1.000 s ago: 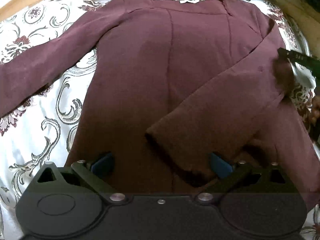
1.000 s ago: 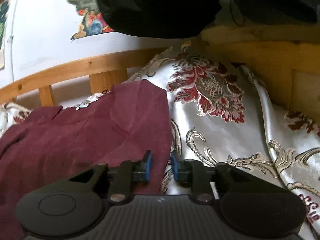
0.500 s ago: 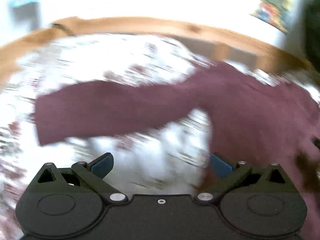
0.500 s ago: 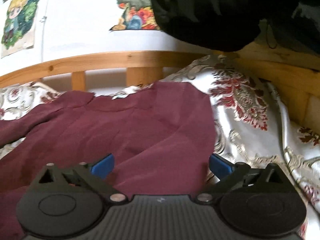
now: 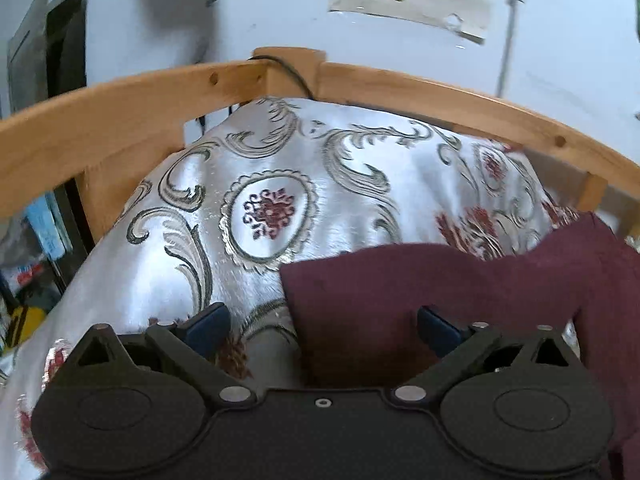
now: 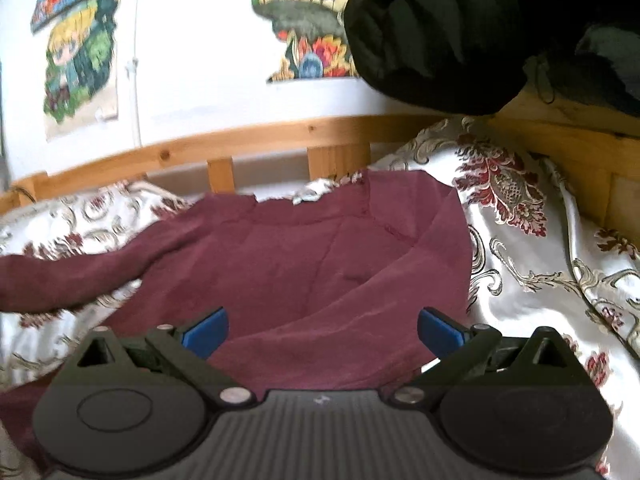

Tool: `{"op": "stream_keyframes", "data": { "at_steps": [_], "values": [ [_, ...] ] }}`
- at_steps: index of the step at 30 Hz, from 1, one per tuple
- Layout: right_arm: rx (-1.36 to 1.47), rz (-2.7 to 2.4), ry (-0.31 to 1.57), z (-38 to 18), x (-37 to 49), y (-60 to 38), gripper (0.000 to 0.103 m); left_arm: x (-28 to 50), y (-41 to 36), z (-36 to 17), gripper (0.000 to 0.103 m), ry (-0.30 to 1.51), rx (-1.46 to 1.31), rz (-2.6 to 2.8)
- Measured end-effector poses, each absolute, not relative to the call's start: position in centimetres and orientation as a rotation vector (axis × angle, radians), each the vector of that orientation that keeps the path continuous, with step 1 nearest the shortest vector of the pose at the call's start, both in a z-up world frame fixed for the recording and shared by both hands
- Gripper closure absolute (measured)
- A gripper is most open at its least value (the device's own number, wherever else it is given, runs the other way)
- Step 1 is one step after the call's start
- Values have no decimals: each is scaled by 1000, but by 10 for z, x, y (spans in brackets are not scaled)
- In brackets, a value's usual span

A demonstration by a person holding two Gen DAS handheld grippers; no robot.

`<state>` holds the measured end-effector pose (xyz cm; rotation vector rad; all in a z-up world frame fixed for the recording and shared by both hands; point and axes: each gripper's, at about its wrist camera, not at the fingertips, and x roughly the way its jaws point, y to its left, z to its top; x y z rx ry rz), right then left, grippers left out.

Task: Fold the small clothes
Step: 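Grasp the other sleeve cuff with the left gripper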

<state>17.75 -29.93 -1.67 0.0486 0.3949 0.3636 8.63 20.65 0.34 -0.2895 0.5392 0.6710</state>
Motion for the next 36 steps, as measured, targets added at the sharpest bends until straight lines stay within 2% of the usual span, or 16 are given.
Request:
{"op": "stream_keyframes", "data": {
  "at_steps": [2,5,7,9,10,18,25,31,36],
  "values": [
    [54,359,390,-19,175,-302,0,90,208,4,15,514,-274,688],
    [71,330,427,-24,182,-304,0,93,203,7,35,491,-245,688],
    [97,315,439,-27,187,-309,0,94,196,10,71,481,-205,667],
    [114,306,445,-30,189,-313,0,97,186,13,90,482,-161,638],
    [120,301,446,-31,190,-314,0,97,182,16,93,471,-151,620],
    [152,301,434,-31,196,-326,0,105,138,88,96,314,-169,451],
    [171,289,423,-26,198,-337,0,139,56,139,96,248,-89,185],
    [193,263,383,-24,210,-354,0,163,-34,129,96,206,23,-50],
    [209,177,363,-24,232,-374,0,180,-91,92,96,280,68,-208]
  ]
}}
